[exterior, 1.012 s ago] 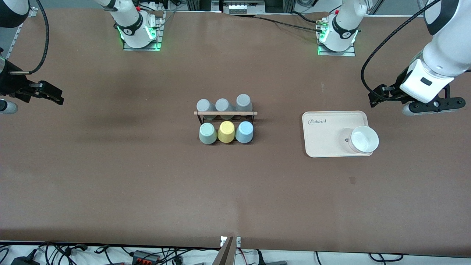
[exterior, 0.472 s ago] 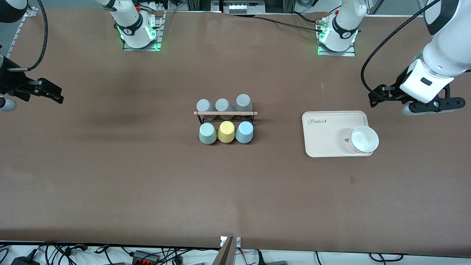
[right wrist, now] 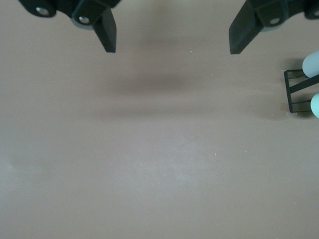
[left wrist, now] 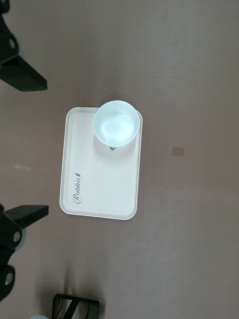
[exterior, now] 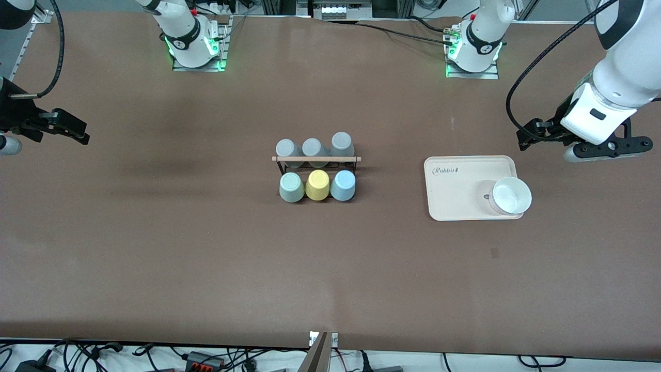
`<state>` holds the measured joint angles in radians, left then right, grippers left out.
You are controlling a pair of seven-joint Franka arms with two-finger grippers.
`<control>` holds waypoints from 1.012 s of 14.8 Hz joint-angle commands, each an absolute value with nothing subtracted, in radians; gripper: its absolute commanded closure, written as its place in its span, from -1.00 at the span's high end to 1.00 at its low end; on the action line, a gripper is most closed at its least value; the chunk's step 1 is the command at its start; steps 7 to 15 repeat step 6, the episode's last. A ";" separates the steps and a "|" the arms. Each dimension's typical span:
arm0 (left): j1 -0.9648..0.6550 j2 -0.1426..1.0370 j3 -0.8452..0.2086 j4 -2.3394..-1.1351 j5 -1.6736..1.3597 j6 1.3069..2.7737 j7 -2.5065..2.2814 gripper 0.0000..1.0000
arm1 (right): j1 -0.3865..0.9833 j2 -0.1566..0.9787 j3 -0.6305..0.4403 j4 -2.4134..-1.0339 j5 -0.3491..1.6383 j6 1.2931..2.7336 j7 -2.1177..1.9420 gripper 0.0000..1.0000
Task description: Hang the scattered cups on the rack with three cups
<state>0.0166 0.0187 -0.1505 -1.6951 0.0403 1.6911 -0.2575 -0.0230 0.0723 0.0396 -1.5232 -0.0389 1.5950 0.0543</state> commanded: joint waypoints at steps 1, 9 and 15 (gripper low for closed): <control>0.018 0.003 -0.152 -1.698 0.023 1.681 -0.245 1.00 | -0.046 0.054 0.066 -1.540 -0.035 1.611 0.054 1.00; 0.018 0.003 -0.152 -1.698 0.023 1.681 -0.245 1.00 | -0.049 0.071 0.067 -1.509 0.006 1.601 0.052 1.00; 0.018 0.003 -0.152 -1.698 0.023 1.681 -0.245 1.00 | -0.049 0.071 0.067 -1.509 0.006 1.601 0.052 1.00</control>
